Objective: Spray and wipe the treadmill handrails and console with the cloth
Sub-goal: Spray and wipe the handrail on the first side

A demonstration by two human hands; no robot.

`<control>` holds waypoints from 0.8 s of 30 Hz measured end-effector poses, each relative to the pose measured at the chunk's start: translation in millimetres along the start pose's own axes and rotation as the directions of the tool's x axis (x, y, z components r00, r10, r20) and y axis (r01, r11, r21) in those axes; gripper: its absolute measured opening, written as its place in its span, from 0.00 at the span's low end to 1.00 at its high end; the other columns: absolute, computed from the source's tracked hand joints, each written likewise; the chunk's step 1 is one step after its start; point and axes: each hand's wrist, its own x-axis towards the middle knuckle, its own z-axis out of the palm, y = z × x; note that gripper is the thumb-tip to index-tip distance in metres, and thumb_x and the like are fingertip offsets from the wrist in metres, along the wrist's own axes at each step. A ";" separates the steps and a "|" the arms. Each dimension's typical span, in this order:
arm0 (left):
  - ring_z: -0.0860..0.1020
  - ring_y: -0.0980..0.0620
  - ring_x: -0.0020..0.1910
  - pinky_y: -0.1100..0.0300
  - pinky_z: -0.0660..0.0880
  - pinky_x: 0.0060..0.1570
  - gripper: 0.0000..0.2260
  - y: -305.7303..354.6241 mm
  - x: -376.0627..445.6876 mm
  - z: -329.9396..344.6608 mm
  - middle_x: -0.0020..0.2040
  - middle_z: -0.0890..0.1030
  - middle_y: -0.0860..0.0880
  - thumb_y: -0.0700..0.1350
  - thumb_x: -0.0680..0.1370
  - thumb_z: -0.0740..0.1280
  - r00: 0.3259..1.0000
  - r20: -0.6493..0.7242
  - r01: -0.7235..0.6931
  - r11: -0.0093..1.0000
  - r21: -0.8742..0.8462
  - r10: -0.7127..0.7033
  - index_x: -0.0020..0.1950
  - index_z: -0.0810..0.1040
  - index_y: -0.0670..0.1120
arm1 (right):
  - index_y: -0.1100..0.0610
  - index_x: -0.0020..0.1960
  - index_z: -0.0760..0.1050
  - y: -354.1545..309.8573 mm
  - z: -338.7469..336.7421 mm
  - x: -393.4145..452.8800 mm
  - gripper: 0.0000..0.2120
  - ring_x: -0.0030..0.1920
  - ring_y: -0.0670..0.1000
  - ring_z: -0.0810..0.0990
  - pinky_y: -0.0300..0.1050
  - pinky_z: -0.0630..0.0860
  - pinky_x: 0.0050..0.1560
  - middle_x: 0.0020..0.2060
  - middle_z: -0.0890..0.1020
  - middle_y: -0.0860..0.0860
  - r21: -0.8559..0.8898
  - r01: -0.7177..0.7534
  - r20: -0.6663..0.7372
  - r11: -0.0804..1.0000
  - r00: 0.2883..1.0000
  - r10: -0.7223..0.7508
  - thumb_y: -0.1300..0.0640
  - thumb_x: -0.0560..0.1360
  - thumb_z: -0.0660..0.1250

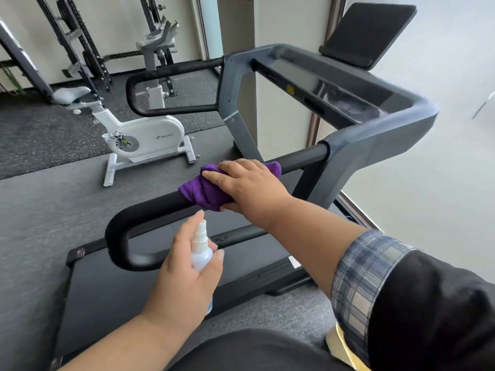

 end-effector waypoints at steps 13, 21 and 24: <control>0.78 0.58 0.48 0.77 0.69 0.43 0.34 24.7 22.6 80.5 0.50 0.79 0.60 0.44 0.78 0.70 0.996 -0.048 0.073 0.997 0.024 -0.072 0.64 0.59 0.81 | 0.46 0.73 0.71 123.5 -15.5 -50.8 0.37 0.64 0.59 0.73 0.57 0.66 0.66 0.64 0.77 0.50 0.049 -0.114 -0.129 0.992 0.984 0.120 0.35 0.68 0.74; 0.79 0.56 0.49 0.74 0.71 0.46 0.31 10.7 3.2 70.0 0.50 0.79 0.58 0.47 0.79 0.69 0.972 -0.148 0.184 0.983 0.009 -0.181 0.65 0.59 0.80 | 0.49 0.72 0.72 69.0 -3.7 -21.1 0.37 0.62 0.60 0.76 0.58 0.70 0.62 0.63 0.78 0.51 0.027 -0.035 -0.149 0.999 0.988 0.039 0.29 0.71 0.64; 0.79 0.56 0.49 0.73 0.71 0.47 0.27 7.9 -5.1 56.1 0.51 0.79 0.59 0.54 0.75 0.66 0.962 -0.177 0.209 0.978 -0.018 -0.209 0.65 0.59 0.80 | 0.49 0.72 0.71 28.3 0.8 -2.5 0.36 0.60 0.60 0.77 0.57 0.72 0.60 0.63 0.79 0.52 0.028 0.013 -0.123 1.000 0.992 -0.010 0.29 0.71 0.64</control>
